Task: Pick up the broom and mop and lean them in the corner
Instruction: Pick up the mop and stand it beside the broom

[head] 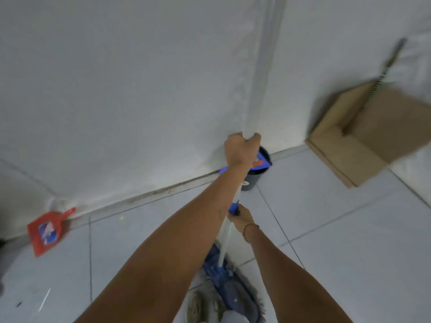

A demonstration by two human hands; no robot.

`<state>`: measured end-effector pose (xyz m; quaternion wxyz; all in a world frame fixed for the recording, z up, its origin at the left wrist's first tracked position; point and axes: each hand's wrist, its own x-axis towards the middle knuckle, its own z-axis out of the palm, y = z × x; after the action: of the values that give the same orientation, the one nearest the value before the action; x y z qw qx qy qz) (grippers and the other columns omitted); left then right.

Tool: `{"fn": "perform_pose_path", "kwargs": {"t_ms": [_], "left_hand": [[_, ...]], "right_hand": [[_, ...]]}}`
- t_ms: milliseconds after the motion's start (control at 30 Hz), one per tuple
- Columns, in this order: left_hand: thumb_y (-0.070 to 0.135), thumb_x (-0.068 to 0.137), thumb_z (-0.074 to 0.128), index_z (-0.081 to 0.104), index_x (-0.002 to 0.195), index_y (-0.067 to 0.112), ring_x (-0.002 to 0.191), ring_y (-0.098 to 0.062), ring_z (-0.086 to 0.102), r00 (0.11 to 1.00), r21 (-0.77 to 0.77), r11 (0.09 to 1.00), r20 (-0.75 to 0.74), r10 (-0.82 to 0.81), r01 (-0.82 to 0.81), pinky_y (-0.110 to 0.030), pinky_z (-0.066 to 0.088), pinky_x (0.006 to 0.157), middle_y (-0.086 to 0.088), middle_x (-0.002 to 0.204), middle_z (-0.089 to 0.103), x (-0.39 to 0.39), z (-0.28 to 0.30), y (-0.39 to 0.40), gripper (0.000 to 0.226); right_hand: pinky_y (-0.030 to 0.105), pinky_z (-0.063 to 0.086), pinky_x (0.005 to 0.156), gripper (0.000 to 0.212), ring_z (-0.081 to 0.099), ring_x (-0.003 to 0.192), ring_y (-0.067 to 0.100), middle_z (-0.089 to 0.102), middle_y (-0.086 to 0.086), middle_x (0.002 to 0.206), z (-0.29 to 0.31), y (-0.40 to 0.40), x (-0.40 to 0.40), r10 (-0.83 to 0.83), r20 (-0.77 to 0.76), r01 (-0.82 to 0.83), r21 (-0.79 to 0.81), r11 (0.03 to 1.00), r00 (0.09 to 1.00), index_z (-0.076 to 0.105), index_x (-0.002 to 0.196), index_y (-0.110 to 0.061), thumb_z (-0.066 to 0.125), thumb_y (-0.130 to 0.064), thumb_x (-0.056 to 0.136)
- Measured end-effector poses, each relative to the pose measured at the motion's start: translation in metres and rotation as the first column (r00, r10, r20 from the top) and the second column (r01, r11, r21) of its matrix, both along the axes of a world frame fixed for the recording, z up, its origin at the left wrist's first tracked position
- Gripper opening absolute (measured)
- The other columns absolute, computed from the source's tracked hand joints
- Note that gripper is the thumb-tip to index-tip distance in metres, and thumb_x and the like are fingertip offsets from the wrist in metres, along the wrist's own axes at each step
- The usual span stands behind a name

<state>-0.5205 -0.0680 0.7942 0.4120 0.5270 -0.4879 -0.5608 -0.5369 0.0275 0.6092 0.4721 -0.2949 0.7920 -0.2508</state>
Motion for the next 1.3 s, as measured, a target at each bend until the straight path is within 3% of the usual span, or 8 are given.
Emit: {"fn": "perform_pose_path", "kwargs": {"t_ms": [133,233,333,400,633,800,967,1300], "left_hand": [[0.026,0.066,0.058,0.051,0.051,0.013,0.051,-0.025,0.046,0.981,-0.029,0.98,0.017,-0.195,0.196,-0.032,0.044,0.053,-0.005,0.053,0.051,-0.061,0.036,0.031,0.021],[0.028,0.066,0.06,0.052,0.052,0.013,0.053,-0.025,0.048,0.96,-0.061,0.959,0.018,-0.278,0.278,-0.033,0.048,0.056,-0.004,0.054,0.053,-0.101,0.054,0.051,0.023],[0.024,0.074,0.064,0.053,0.054,0.013,0.05,-0.021,0.049,0.934,-0.09,0.93,0.013,-0.357,0.356,-0.028,0.046,0.054,-0.003,0.054,0.053,-0.144,0.072,0.07,0.025],[0.022,0.074,0.063,0.054,0.057,0.012,0.05,-0.02,0.05,0.924,-0.106,0.919,-0.004,-0.382,0.379,-0.025,0.045,0.053,-0.002,0.055,0.054,-0.18,0.086,0.083,0.022],[0.036,0.081,0.064,0.054,0.059,0.015,0.055,-0.019,0.057,0.95,-0.213,0.935,-0.068,-0.305,0.285,-0.027,0.048,0.053,0.003,0.055,0.054,-0.308,0.128,0.126,0.032],[0.039,0.08,0.066,0.045,0.051,0.017,0.042,-0.013,0.047,0.898,-0.258,0.887,-0.122,-0.423,0.382,-0.023,0.042,0.047,0.002,0.046,0.047,-0.381,0.142,0.144,0.042],[0.032,0.075,0.07,0.053,0.047,0.016,0.042,-0.011,0.053,0.783,-0.239,0.777,-0.096,-0.615,0.582,-0.023,0.049,0.056,0.004,0.039,0.052,-0.46,0.143,0.142,0.036],[0.028,0.077,0.065,0.048,0.048,0.016,0.034,-0.01,0.044,0.798,-0.236,0.805,-0.149,-0.583,0.544,-0.027,0.046,0.052,0.002,0.04,0.046,-0.668,0.105,0.1,0.036]], "right_hand": [[0.038,0.047,0.088,0.022,0.056,0.089,0.029,0.063,0.021,0.097,0.019,0.035,-0.033,-0.25,0.159,0.268,-0.103,0.958,0.955,0.06,0.106,-0.005,0.06,-0.012,0.085],[0.036,0.047,0.079,0.028,0.057,0.082,0.024,0.065,0.014,0.095,0.024,0.051,-0.056,-0.331,0.158,0.351,-0.12,0.929,0.93,0.059,0.104,-0.006,0.066,-0.02,0.081],[0.027,0.041,0.064,0.02,0.047,0.063,0.015,0.051,0.001,0.069,0.041,0.068,-0.088,-0.415,0.118,0.43,-0.166,0.887,0.902,0.051,0.088,-0.012,0.065,-0.024,0.084],[0.025,0.037,0.056,0.022,0.044,0.06,0.014,0.046,-0.003,0.064,0.049,0.077,-0.123,-0.477,0.107,0.489,-0.196,0.85,0.872,0.049,0.086,-0.013,0.064,-0.028,0.085],[0.024,0.032,0.052,0.035,0.035,0.051,0.014,0.037,-0.001,0.057,0.08,0.104,-0.272,-0.55,0.131,0.565,-0.233,0.791,0.825,0.038,0.062,-0.019,0.064,-0.029,0.085],[0.026,0.038,0.056,0.029,0.048,0.067,0.022,0.054,0.008,0.073,0.091,0.124,-0.365,-0.64,0.12,0.648,-0.238,0.723,0.759,0.05,0.073,-0.009,0.07,-0.029,0.078],[0.026,0.037,0.056,0.017,0.046,0.061,0.02,0.055,0.012,0.077,0.093,0.14,-0.461,-0.658,0.081,0.658,-0.205,0.724,0.749,0.056,0.079,-0.004,0.068,-0.017,0.079],[0.024,0.032,0.05,0.016,0.037,0.05,0.015,0.043,0.005,0.058,0.068,0.104,-0.654,-0.644,0.037,0.639,-0.184,0.747,0.764,0.05,0.073,-0.004,0.063,-0.009,0.08]]}}
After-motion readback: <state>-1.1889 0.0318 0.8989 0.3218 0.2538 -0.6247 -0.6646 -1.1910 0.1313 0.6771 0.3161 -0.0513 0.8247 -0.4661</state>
